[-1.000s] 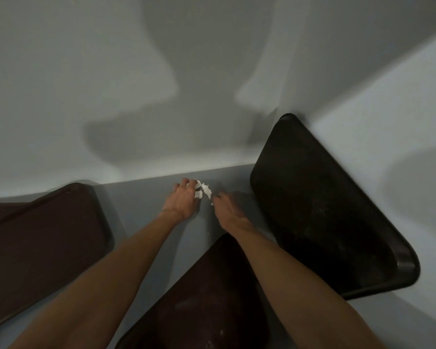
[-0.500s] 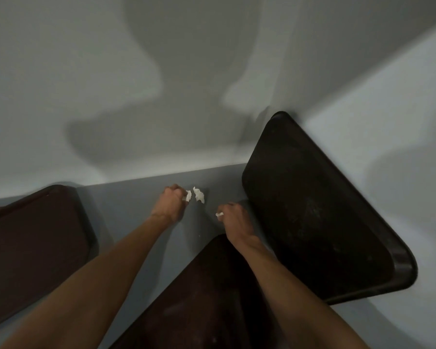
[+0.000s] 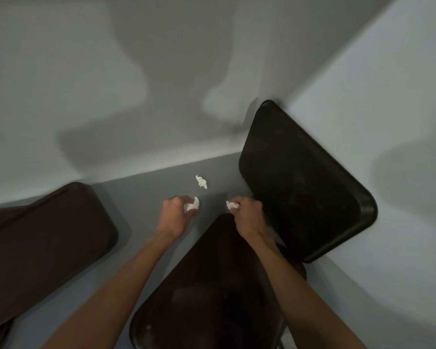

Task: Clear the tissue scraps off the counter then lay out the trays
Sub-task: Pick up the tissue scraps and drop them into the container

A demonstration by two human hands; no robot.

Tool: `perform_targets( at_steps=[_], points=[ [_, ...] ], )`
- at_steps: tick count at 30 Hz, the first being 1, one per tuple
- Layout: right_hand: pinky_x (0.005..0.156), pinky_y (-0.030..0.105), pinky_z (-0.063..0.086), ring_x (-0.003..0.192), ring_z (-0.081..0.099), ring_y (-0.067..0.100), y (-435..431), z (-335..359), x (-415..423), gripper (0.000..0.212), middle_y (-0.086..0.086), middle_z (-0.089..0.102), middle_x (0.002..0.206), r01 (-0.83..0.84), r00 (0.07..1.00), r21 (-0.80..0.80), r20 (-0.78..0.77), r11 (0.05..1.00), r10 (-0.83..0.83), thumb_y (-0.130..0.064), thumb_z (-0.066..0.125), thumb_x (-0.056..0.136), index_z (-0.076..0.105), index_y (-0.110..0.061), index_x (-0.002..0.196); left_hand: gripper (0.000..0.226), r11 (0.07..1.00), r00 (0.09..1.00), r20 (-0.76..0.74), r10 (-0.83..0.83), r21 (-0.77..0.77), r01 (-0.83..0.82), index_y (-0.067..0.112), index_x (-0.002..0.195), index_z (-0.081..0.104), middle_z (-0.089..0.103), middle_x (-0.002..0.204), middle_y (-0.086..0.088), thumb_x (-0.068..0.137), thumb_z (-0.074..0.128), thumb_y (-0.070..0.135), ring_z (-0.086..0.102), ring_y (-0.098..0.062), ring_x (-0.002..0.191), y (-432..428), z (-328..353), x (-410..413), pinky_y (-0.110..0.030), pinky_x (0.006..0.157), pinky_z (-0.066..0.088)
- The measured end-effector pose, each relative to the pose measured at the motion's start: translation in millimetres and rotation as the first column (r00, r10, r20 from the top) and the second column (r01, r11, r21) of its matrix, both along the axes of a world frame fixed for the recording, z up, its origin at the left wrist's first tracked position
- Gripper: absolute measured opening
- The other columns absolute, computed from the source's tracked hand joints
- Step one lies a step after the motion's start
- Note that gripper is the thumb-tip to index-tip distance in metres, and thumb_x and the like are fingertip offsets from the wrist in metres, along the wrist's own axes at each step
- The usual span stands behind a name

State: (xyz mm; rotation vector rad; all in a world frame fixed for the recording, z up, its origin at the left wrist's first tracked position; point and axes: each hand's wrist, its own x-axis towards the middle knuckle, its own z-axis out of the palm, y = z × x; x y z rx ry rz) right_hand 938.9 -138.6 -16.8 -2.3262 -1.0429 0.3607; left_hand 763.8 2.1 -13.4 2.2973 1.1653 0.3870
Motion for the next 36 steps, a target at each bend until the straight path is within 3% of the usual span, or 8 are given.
perform_targets(
  at_steps=[5, 8, 13, 19, 25, 30, 34, 36],
  points=[
    [0.095, 0.028, 0.057, 0.104, 0.071, 0.015, -68.4, 26.1, -45.4, 0.031, 0.004, 0.075, 0.115, 0.067, 0.998, 0.099, -0.022, 0.993, -0.065, -0.009, 0.073, 0.096, 0.074, -0.015, 0.126, 0.026, 0.999, 0.996, 0.080, -0.037, -0.016, 0.038, 0.015, 0.111, 0.078, 0.077, 0.111, -0.002, 0.086, 0.082, 0.022, 0.069, -0.020, 0.102, -78.3, 34.1, -30.3, -0.017, 0.090, 0.043],
    [0.095, 0.027, 0.058, 0.102, 0.070, 0.009, -117.7, 34.5, -72.5, 0.028, -0.001, 0.076, 0.114, 0.094, 0.995, 0.148, -0.047, 0.984, -0.088, -0.014, 0.075, 0.095, 0.075, -0.020, 0.123, 0.027, 0.993, 0.990, 0.091, -0.109, -0.026, 0.111, 0.016, 0.113, 0.077, 0.076, 0.112, 0.000, 0.086, 0.082, 0.021, 0.069, -0.017, 0.101, -128.3, 49.0, -47.2, -0.025, 0.093, 0.051],
    [0.078, -0.002, 0.037, 0.095, 0.065, 0.002, -201.8, 41.2, -108.2, 0.025, -0.006, 0.074, 0.112, 0.174, 0.983, 0.144, -0.081, 0.974, -0.163, -0.018, 0.075, 0.096, 0.076, -0.025, 0.120, 0.030, 0.971, 0.965, 0.115, -0.236, -0.005, 0.238, 0.023, 0.118, 0.075, 0.073, 0.112, 0.006, 0.088, 0.079, 0.022, 0.067, -0.008, 0.100, -209.1, 52.5, -58.7, -0.029, 0.092, 0.057],
    [0.076, -0.005, 0.034, 0.083, 0.061, -0.004, -315.2, 31.6, -128.6, 0.015, -0.007, 0.079, 0.101, 0.221, 0.972, 0.207, -0.122, 0.953, -0.199, -0.018, 0.074, 0.095, 0.081, -0.022, 0.109, 0.028, 0.938, 0.933, 0.128, -0.337, -0.036, 0.344, 0.029, 0.115, 0.073, 0.070, 0.106, 0.007, 0.088, 0.078, 0.027, 0.066, -0.007, 0.094, -307.5, 35.7, -51.0, -0.033, 0.085, 0.058],
    [0.076, -0.001, 0.037, 0.081, 0.066, 0.007, -431.1, -11.8, -131.0, 0.015, -0.006, 0.075, 0.092, 0.299, 0.946, 0.165, -0.179, 0.940, -0.270, -0.021, 0.073, 0.097, 0.079, -0.025, 0.109, 0.030, 0.931, 0.930, 0.122, -0.345, -0.082, 0.356, 0.025, 0.114, 0.075, 0.072, 0.109, 0.002, 0.085, 0.080, 0.027, 0.067, -0.014, 0.096, -413.2, 10.9, -43.8, -0.035, 0.087, 0.056],
    [0.073, -0.003, 0.037, 0.083, 0.064, 0.001, -510.5, -78.6, -140.6, 0.013, -0.008, 0.074, 0.097, 0.326, 0.915, 0.028, -0.259, 0.945, -0.308, -0.021, 0.069, 0.100, 0.077, -0.026, 0.109, 0.028, 0.926, 0.939, 0.084, -0.333, -0.159, 0.343, 0.023, 0.113, 0.076, 0.073, 0.112, 0.007, 0.085, 0.081, 0.026, 0.066, -0.008, 0.097, -493.8, -41.5, -50.1, -0.016, 0.086, 0.047],
    [0.076, -0.006, 0.033, 0.087, 0.067, 0.007, -553.9, -148.9, -153.3, 0.018, -0.003, 0.078, 0.102, 0.347, 0.894, -0.066, -0.277, 0.935, -0.352, -0.017, 0.070, 0.097, 0.079, -0.020, 0.112, 0.030, 0.908, 0.946, -0.026, -0.323, -0.292, 0.302, 0.025, 0.114, 0.075, 0.074, 0.115, 0.005, 0.085, 0.079, 0.031, 0.067, -0.010, 0.096, -535.4, -108.1, -61.5, -0.029, 0.087, 0.058],
    [0.074, -0.007, 0.032, 0.084, 0.066, 0.009, -567.4, -185.6, -161.9, 0.019, 0.001, 0.079, 0.101, 0.366, 0.874, -0.104, -0.303, 0.925, -0.380, -0.014, 0.073, 0.094, 0.080, -0.018, 0.111, 0.032, 0.895, 0.948, -0.068, -0.312, -0.354, 0.269, 0.025, 0.115, 0.074, 0.074, 0.115, 0.003, 0.084, 0.079, 0.030, 0.068, -0.012, 0.096, -548.1, -144.8, -68.1, -0.030, 0.085, 0.058]
  ],
)
